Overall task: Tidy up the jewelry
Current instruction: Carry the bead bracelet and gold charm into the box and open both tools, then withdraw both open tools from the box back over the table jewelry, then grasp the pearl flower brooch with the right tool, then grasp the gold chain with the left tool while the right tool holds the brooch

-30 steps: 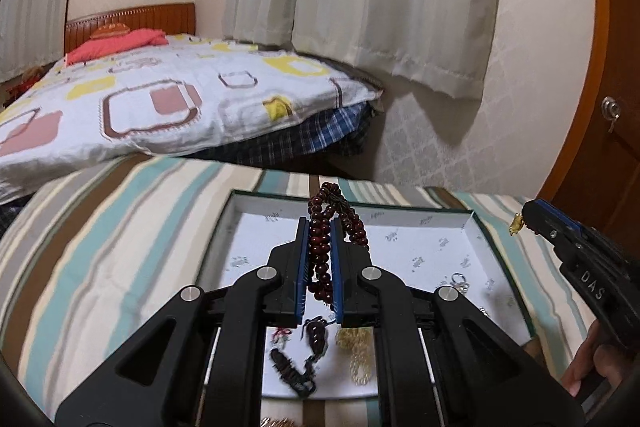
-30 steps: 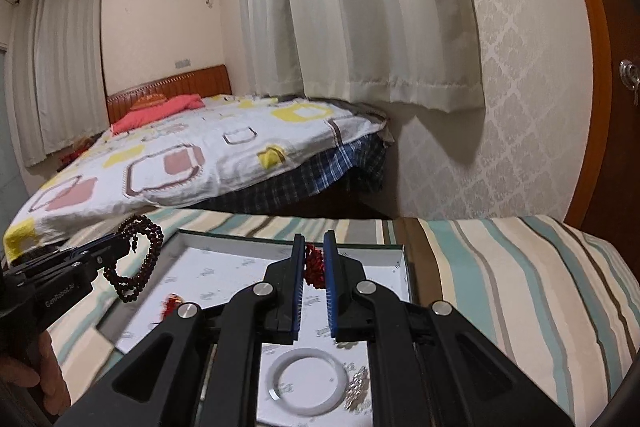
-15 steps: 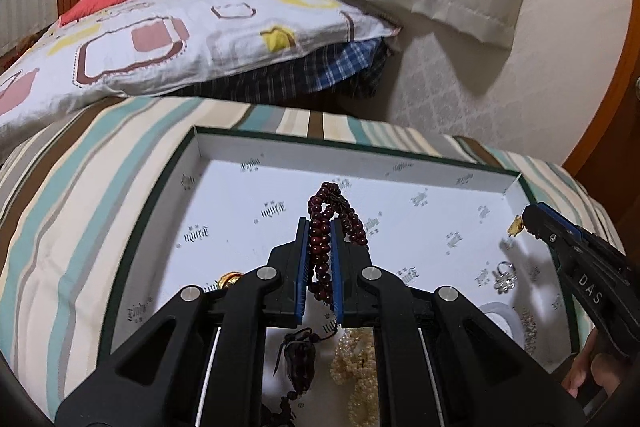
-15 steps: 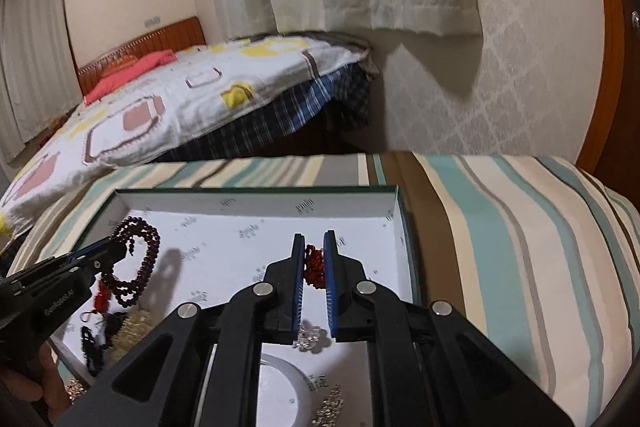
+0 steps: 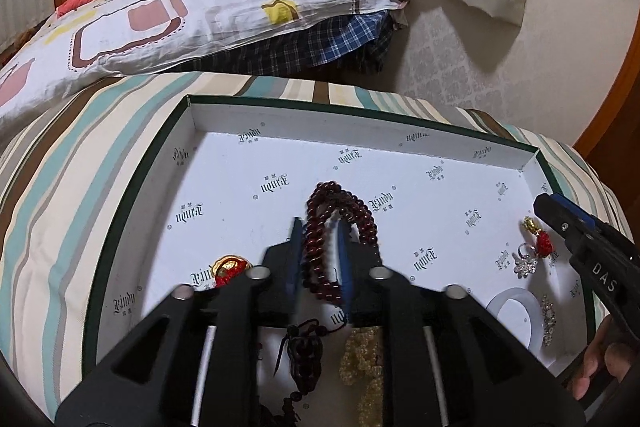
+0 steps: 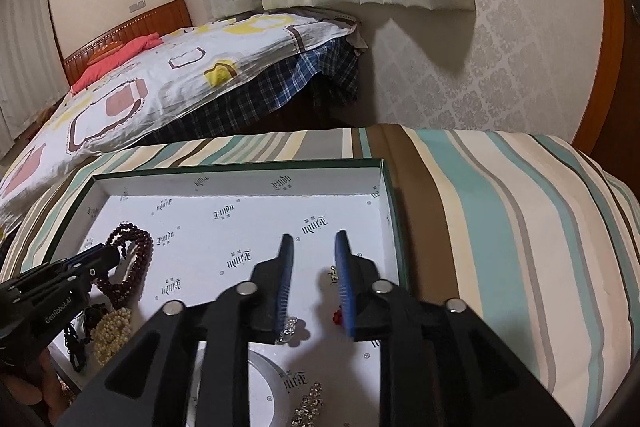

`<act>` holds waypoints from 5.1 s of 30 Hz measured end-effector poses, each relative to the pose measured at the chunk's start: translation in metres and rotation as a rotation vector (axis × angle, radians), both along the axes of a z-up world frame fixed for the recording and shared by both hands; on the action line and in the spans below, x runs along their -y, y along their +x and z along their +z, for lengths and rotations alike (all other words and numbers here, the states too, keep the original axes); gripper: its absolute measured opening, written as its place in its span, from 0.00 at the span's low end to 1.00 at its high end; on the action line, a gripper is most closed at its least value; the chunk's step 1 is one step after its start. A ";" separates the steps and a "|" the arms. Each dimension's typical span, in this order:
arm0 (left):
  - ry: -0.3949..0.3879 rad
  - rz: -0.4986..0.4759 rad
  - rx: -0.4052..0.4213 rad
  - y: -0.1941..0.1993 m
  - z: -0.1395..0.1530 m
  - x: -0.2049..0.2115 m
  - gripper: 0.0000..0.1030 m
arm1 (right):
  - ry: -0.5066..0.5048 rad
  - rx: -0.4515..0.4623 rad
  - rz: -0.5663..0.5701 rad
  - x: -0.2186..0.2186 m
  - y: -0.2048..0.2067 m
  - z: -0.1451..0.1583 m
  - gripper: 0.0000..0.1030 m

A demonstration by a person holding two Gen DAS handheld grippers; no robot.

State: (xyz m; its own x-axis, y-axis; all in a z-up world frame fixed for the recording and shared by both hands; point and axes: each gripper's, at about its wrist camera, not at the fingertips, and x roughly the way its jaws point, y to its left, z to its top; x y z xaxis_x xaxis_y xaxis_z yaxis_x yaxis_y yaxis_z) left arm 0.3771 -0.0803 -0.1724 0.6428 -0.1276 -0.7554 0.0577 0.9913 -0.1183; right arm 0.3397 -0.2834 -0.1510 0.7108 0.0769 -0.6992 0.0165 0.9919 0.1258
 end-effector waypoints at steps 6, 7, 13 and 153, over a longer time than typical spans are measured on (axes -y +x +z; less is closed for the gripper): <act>-0.020 0.006 0.033 -0.006 0.007 -0.003 0.42 | 0.011 0.051 -0.004 0.003 -0.010 0.009 0.31; -0.028 0.008 0.048 -0.010 0.010 -0.004 0.43 | 0.015 0.068 -0.004 0.004 -0.014 0.012 0.32; -0.051 0.015 0.138 -0.035 0.033 -0.010 0.51 | 0.014 0.148 -0.004 0.004 -0.037 0.036 0.37; 0.008 -0.044 0.140 -0.170 0.035 -0.047 0.10 | 0.038 0.035 0.061 -0.025 -0.172 0.021 0.15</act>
